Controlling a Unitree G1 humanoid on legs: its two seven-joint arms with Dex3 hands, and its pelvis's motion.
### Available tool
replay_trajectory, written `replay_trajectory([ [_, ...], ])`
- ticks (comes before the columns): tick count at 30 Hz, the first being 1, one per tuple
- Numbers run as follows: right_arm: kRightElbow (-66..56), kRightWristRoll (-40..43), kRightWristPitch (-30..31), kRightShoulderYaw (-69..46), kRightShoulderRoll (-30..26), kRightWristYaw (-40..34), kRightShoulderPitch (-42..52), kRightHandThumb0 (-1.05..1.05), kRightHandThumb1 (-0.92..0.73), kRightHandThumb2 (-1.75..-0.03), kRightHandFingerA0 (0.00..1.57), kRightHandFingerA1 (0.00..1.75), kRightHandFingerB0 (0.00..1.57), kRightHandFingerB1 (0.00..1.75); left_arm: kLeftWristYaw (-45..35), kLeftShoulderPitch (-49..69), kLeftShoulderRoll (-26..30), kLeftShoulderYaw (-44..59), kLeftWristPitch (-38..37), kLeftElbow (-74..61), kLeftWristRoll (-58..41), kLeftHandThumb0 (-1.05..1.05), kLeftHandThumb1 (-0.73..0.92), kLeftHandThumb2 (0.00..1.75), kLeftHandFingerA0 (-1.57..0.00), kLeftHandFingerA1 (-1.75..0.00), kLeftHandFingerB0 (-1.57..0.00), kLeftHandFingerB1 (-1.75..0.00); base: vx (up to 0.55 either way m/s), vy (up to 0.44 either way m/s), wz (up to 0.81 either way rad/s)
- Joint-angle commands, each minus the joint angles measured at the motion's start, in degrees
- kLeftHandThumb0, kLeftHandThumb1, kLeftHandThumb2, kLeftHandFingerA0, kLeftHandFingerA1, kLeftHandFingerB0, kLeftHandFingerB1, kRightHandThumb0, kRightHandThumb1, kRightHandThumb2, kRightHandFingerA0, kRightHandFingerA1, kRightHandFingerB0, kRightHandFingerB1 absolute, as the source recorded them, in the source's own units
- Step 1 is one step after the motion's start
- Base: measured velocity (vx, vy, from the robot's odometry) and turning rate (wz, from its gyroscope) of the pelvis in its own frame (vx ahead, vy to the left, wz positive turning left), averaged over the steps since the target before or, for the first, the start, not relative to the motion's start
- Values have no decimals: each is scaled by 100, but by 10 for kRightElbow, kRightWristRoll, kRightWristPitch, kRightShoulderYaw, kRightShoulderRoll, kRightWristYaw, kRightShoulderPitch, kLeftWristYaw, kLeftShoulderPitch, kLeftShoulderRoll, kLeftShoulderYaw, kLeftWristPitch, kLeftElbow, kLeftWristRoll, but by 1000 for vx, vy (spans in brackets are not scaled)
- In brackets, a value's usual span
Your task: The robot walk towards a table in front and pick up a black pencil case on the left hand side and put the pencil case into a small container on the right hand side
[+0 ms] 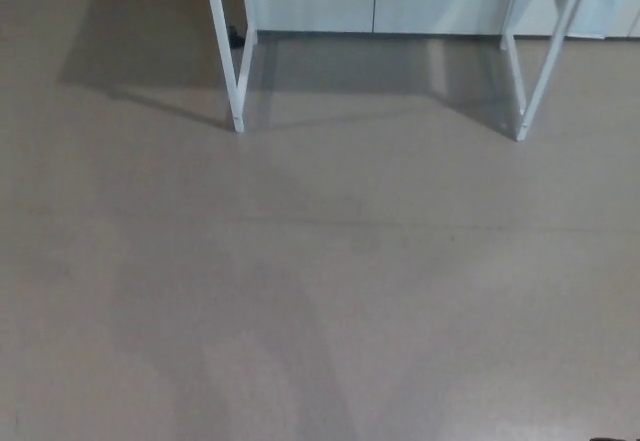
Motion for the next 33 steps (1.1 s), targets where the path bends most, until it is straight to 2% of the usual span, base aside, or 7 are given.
replay_trajectory([
  [1,7,-2,-5,4,-4,2,-1,-35,-49,-66,55,49,37,43,3,4,10,0,-18,-2,5,-17,64,58,-35,-38,-21,-30,232,78,-24],
  [2,9,0,-7,4,-4,4,0,-34,-49,-66,54,48,37,43,2,6,8,1,-17,-2,3,-18,65,59,-33,-38,-20,-30,267,102,-24],
  [3,11,2,-8,3,-4,7,1,-33,-50,-66,53,48,36,42,3,9,8,1,-19,-2,3,-14,49,92,-26,-56,-8,-46,162,135,-24],
  [5,13,2,-9,5,-5,10,3,-33,-50,-66,53,48,36,42,4,14,7,0,-20,-3,4,-14,48,92,-27,-56,-8,-46,308,150,-19],
  [6,16,2,-10,5,-5,10,4,-33,-50,-66,53,48,36,42,5,11,8,1,-23,6,4,-22,64,61,-39,-40,-22,-31,404,288,-15],
  [7,17,2,-11,5,-5,10,4,-34,-50,-66,54,48,36,43,4,10,9,1,-27,14,5,-19,63,58,-39,-39,-23,-31,485,267,52],
  [33,60,-7,-12,23,-11,15,-24,-27,-58,-58,57,44,38,37,4,17,-1,9,-49,-1,-8,-13,66,59,-36,-38,-25,-31,348,-1,2],
])
